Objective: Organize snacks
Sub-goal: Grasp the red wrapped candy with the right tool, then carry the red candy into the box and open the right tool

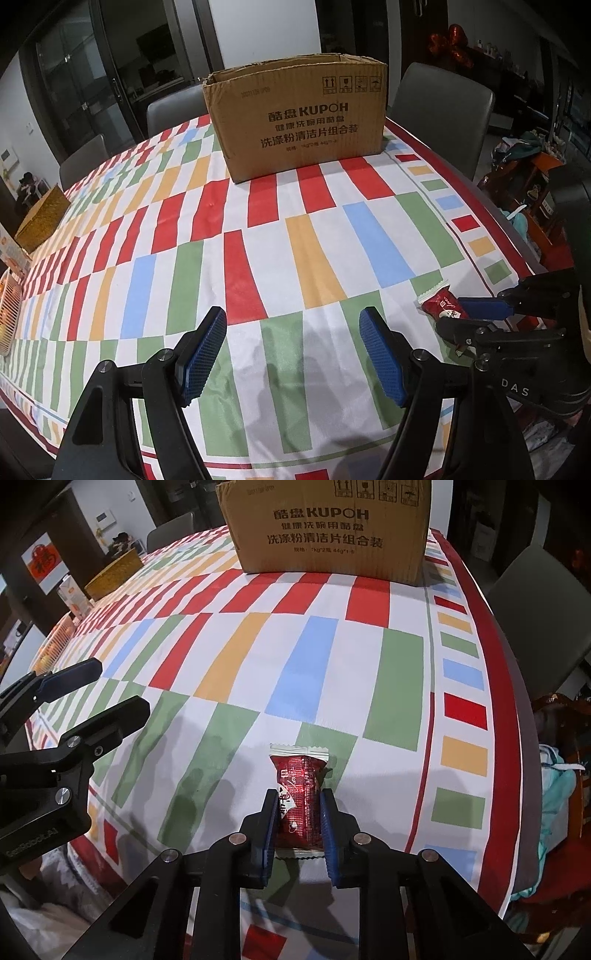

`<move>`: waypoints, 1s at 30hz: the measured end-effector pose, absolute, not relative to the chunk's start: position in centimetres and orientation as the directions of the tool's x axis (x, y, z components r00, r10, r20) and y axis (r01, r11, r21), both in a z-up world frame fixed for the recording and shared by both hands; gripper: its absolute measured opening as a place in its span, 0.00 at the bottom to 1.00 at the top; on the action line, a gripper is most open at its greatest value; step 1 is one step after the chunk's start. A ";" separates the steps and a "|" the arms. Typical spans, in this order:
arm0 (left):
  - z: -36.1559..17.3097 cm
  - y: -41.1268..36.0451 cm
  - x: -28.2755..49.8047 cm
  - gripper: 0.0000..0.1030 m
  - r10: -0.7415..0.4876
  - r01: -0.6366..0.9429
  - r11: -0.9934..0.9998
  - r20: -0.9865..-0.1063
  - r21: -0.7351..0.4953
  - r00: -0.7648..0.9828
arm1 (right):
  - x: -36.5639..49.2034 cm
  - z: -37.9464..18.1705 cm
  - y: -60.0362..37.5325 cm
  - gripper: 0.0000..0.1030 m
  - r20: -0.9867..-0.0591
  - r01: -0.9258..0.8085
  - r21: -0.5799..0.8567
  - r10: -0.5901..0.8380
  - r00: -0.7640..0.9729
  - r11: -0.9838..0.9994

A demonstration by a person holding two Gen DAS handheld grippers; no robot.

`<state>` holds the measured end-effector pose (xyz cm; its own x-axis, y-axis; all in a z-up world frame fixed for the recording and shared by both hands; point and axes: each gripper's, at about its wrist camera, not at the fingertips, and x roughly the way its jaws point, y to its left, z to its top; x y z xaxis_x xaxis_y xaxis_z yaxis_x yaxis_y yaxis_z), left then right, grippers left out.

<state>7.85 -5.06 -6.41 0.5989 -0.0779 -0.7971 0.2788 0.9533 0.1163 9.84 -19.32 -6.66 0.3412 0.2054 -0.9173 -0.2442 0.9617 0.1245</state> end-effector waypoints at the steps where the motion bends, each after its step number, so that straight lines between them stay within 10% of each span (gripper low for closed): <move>1: -6.4 -5.1 7.9 0.72 -0.078 0.278 0.954 -0.797 0.116 0.599 | 9.9 -6.6 -19.3 0.22 -0.917 -0.244 0.126 0.206 0.341 0.962; 30: 1.0 -4.3 15.3 0.85 -0.074 0.181 0.979 -0.655 0.097 0.752 | 16.7 2.3 -20.3 0.22 -0.752 -0.232 0.096 0.223 0.620 0.968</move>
<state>15.28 -4.29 0.99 0.7520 -0.0743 -0.6550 0.1812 0.9786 0.0970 16.71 -20.25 2.35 0.6201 0.2232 -0.7521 -0.2322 0.9679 0.0959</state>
